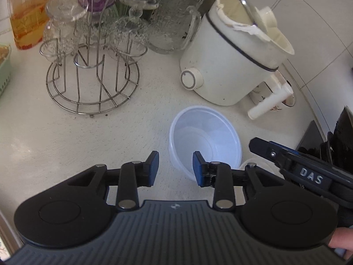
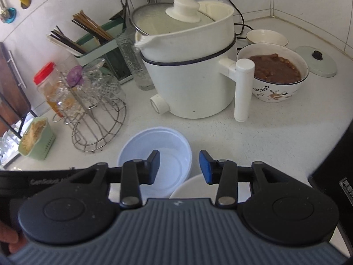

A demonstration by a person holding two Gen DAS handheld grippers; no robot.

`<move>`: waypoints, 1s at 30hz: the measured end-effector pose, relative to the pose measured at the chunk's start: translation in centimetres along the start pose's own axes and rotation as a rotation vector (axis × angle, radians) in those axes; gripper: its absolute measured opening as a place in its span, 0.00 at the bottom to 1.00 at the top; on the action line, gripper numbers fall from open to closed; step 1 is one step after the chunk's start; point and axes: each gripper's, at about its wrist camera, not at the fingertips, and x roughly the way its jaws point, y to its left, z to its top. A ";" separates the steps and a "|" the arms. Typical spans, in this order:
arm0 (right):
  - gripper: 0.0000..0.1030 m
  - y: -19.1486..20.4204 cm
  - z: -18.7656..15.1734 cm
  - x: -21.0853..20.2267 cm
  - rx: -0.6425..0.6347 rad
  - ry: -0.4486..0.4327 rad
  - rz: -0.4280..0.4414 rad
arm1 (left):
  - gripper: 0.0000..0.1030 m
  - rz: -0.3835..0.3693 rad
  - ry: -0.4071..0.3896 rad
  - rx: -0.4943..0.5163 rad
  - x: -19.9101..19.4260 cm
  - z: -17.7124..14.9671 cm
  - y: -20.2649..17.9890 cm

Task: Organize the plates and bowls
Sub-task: 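Open both grippers and move them to the plastic bowl by the rice cooker, then close both grippers on the rim of the second plastic bowl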

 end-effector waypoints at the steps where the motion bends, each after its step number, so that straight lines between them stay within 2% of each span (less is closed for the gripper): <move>1: 0.41 -0.1 0.0 0.4 0.002 0.002 -0.005 | 0.37 -0.002 0.002 -0.009 0.4 0.0 0.1; 5: 0.40 -0.5 0.0 2.0 0.022 0.010 -0.010 | 0.37 -0.013 0.006 -0.035 1.6 -0.1 0.4; 10: 0.30 -0.6 -0.4 3.8 0.026 0.032 -0.008 | 0.35 -0.016 -0.011 -0.042 2.4 -0.1 0.2; 13: 0.25 -0.7 -0.7 4.7 0.032 0.045 -0.004 | 0.25 -0.018 -0.017 -0.039 2.9 -0.1 -0.1; 17: 0.24 -0.9 -0.9 4.9 0.042 0.026 0.006 | 0.24 -0.005 -0.037 -0.025 3.2 0.2 -0.7; 23: 0.23 -1.2 -0.3 4.3 0.079 -0.005 0.044 | 0.24 -0.018 -0.057 -0.037 2.2 0.6 -0.7; 30: 0.23 0.3 0.8 1.6 0.071 -0.044 0.075 | 0.24 -0.033 -0.087 -0.065 -1.2 1.2 -0.4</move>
